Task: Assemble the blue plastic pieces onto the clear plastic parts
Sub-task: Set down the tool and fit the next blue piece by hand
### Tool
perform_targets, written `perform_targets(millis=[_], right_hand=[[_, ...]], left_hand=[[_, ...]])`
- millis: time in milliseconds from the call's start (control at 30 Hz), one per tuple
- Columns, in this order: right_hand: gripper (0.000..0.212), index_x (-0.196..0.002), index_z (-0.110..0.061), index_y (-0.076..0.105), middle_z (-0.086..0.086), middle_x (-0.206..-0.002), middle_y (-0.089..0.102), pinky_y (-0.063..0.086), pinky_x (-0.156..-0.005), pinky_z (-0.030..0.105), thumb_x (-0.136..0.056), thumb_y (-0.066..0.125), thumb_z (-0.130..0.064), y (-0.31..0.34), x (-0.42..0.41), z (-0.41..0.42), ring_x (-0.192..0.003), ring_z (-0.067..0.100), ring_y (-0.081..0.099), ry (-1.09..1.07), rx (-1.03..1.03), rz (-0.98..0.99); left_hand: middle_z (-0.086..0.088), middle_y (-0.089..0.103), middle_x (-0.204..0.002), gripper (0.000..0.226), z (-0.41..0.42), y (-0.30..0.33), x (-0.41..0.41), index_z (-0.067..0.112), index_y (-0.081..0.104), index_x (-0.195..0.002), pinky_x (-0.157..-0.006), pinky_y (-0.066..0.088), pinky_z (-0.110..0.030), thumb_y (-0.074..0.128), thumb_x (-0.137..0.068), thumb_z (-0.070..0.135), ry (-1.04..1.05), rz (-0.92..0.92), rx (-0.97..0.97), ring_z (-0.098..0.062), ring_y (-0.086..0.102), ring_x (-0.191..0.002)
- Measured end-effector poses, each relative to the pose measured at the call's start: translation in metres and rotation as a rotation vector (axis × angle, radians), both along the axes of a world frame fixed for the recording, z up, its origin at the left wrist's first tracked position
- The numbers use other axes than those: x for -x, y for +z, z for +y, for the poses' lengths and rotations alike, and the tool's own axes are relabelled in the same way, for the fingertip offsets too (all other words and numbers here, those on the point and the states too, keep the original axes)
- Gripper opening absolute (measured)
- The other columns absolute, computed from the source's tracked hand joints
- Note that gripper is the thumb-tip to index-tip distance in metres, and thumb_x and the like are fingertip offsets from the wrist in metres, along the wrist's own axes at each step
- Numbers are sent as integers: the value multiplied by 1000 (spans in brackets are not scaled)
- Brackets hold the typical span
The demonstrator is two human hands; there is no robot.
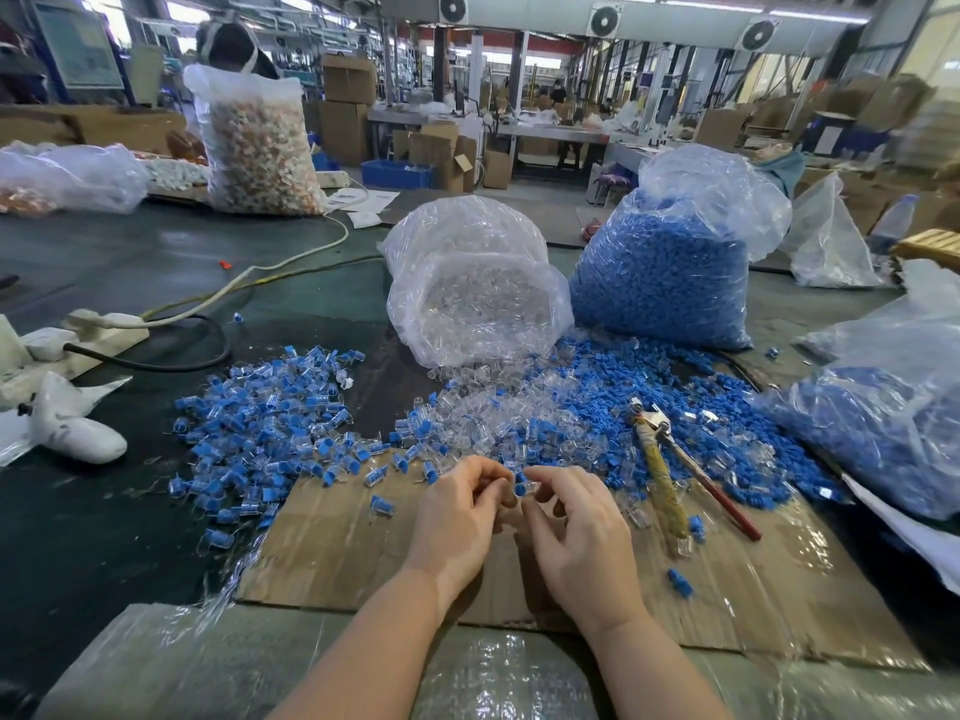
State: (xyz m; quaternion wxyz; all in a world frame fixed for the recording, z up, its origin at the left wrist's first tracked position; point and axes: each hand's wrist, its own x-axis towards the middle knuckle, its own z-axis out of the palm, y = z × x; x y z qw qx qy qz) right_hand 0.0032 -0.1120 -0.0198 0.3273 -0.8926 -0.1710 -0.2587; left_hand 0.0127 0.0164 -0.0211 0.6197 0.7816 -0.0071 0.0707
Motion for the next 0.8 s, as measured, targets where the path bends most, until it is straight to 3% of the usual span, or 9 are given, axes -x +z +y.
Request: perform_targets(millis=[200,467,800], right_hand=[[25,-102,-20,70,-7,-88,60,50,-73,31,-79,72,-11,0,-1,-2,-85,14,57,59,-1,43],[17,-94,-19,71,-6,-82,59,51,-66,33,-77,74,-22,0,-2,-1,-78,16,57,69,-46,2],[15,-92,-18,71,-7,-82,59,51,-66,33,-79,72,-25,-2,-3,-1,-78,15,57,67,-54,-15]], left_hand=[[3,67,-77,17,1,1,1,23,61,-86,-61,50,-12,54,-92,10,0,-25,-59,-4,63,-69],[3,69,-75,18,0,2,0,24,63,-83,-69,55,-25,56,-91,10,23,-5,-58,-10,65,-71],[5,68,-77,14,0,3,1,24,63,-84,-67,49,-12,60,-88,11,6,-10,-85,-2,63,-72]])
